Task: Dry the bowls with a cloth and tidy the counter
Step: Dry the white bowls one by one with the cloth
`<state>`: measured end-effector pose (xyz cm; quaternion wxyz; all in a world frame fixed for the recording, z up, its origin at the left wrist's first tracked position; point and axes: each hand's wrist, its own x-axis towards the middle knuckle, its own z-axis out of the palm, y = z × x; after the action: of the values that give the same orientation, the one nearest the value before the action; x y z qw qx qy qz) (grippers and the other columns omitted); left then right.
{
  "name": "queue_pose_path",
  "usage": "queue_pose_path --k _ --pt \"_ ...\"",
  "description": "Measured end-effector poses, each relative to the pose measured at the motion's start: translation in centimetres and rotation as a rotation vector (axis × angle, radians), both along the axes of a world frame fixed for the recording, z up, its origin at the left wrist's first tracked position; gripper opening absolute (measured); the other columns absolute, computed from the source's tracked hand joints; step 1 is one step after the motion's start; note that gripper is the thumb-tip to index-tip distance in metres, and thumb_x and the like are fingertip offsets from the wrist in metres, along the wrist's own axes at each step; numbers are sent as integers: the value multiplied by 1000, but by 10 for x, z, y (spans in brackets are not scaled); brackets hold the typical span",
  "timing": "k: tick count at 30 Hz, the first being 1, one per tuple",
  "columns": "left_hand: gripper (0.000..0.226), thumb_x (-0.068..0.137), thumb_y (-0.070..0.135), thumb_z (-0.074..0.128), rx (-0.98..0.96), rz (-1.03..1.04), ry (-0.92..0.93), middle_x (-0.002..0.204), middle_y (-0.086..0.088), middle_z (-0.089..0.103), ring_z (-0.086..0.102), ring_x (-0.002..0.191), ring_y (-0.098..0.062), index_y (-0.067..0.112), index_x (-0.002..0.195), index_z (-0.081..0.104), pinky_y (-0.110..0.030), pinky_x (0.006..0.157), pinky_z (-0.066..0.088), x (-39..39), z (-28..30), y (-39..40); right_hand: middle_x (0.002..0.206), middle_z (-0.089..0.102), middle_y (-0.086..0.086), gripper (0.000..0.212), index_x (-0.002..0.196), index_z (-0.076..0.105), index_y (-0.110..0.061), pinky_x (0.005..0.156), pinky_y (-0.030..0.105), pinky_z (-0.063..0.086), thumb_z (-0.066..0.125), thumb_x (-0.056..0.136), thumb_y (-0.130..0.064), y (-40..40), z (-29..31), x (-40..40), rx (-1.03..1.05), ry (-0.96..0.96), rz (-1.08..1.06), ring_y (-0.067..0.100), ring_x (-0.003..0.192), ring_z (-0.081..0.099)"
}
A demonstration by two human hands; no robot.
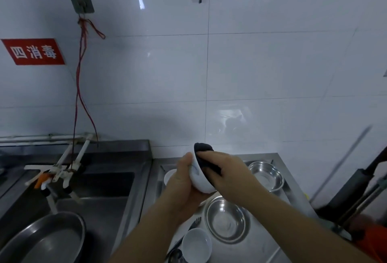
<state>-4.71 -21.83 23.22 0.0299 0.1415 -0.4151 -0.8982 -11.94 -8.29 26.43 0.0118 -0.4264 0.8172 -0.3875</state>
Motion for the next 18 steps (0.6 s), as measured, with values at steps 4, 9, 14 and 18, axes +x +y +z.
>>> queue_pose_path --k 4,9,14,18 --pt "64 91 51 63 -127 35 13 134 -22 70 69 124 -36 8 139 62 -50 101 57 -9 6 -7 98 73 1 22 115 69 -22 78 41 55 53 101 -24 -10 21 -12 371 165 -37 23 85 67" --pt "78 70 56 74 -368 -25 122 134 -22 68 69 123 -35 18 137 62 -52 103 57 -14 15 -16 80 78 12 29 95 76 -10 72 46 65 55 94 -30 -11 66 -26 544 -242 -11 31 71 76" --pt "79 90 62 70 -394 -144 319 127 -42 58 60 123 -53 -1 137 58 -62 106 49 -6 21 -18 82 72 15 17 94 76 -5 69 36 60 66 92 -19 5 68 -24 121 -968 -41 28 72 71" --pt "90 102 66 46 -319 -330 372 131 -40 57 55 128 -51 -16 141 47 -61 112 43 -2 23 -14 68 70 11 31 61 79 -10 61 30 59 70 75 -37 4 53 -3 -279 -1398 -26 21 59 71"
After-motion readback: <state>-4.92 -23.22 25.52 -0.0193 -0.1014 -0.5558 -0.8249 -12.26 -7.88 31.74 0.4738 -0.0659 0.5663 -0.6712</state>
